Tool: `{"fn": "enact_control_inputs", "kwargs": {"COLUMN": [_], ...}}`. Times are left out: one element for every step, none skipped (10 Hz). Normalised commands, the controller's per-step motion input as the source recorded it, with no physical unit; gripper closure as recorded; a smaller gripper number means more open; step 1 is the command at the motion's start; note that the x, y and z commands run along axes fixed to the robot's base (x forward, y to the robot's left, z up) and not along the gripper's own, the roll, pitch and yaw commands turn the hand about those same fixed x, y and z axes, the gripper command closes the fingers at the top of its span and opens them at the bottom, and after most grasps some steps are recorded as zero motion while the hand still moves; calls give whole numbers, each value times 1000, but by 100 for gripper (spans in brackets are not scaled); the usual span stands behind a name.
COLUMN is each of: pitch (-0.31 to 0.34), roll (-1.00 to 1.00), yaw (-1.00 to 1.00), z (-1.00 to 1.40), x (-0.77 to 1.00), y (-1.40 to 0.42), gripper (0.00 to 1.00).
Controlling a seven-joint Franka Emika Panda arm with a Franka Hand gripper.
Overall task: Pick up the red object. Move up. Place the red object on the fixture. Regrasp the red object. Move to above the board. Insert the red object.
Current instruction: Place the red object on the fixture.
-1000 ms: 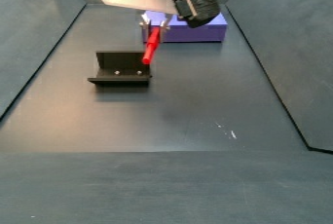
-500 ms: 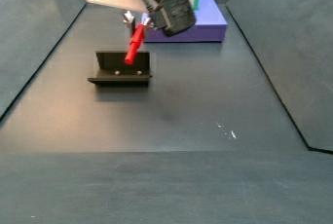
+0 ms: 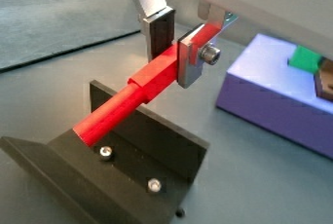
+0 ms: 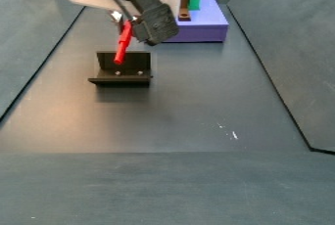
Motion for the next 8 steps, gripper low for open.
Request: {"fn": "enact_control_inputs", "kwargs": {"pitch": [229, 211, 157, 117, 89, 23, 0, -37], "roll": [-583, -589, -691, -989, -931, -883, -689, -431], "yaw": [63, 66, 40, 0, 0, 0, 77, 97], "z": [0, 0, 0, 71, 29, 26, 0, -89], "x": [517, 497, 397, 297, 246, 166, 126, 0], "y": [20, 29, 114, 297, 231, 180, 80, 0], "gripper": [100, 100, 100, 100, 100, 100, 100, 100]}}
